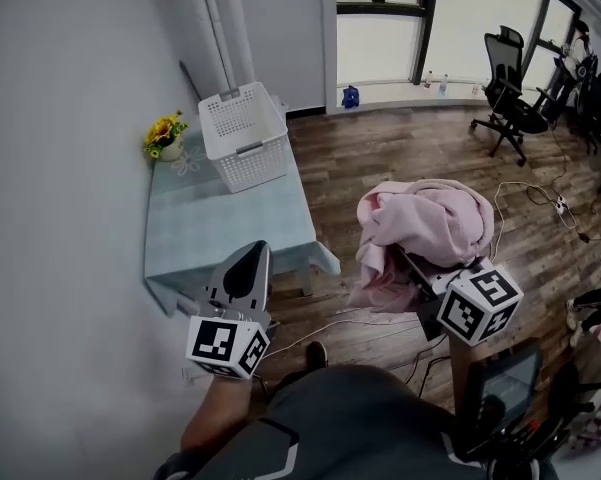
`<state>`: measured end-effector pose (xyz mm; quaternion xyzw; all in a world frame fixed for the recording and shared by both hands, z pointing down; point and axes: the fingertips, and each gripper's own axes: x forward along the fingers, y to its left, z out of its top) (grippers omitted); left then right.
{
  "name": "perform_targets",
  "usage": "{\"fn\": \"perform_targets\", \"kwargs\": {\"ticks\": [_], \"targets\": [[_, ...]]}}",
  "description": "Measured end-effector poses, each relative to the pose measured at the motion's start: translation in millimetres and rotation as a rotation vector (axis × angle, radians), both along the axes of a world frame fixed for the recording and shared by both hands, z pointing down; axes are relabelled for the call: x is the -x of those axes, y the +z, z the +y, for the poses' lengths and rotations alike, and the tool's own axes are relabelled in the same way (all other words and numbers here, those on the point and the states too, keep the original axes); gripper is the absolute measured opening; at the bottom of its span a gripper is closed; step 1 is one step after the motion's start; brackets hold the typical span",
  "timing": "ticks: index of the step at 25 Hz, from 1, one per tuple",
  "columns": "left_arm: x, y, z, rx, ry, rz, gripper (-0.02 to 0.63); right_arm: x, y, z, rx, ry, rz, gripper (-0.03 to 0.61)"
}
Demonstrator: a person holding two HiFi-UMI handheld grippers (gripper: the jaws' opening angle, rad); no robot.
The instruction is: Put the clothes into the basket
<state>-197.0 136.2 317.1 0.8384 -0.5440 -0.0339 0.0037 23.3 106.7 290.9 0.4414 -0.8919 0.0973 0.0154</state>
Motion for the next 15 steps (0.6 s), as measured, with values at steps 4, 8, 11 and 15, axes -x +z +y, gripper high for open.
{"fn": "perform_targets", "kwargs": {"ticks": [4,8,11,15], "targets": [[34,-10,-90,0.016,0.055,0.015,0.008,33,-10,-92,0.021,0.029,0.018,0.353],[55,0,-117,0.016,0.053,0.039,0.009,51,-8,-125,0.032,0.029,0.027,0.353],[62,2,-126,0.019,0.045,0.036,0.009,61,-8,-139,0.030,0.007,0.032,0.353],[60,-2,-138,0.011,0.036,0.018,0.009,67,-11,-159,0.021,-0.027,0.032,0.353]]}}
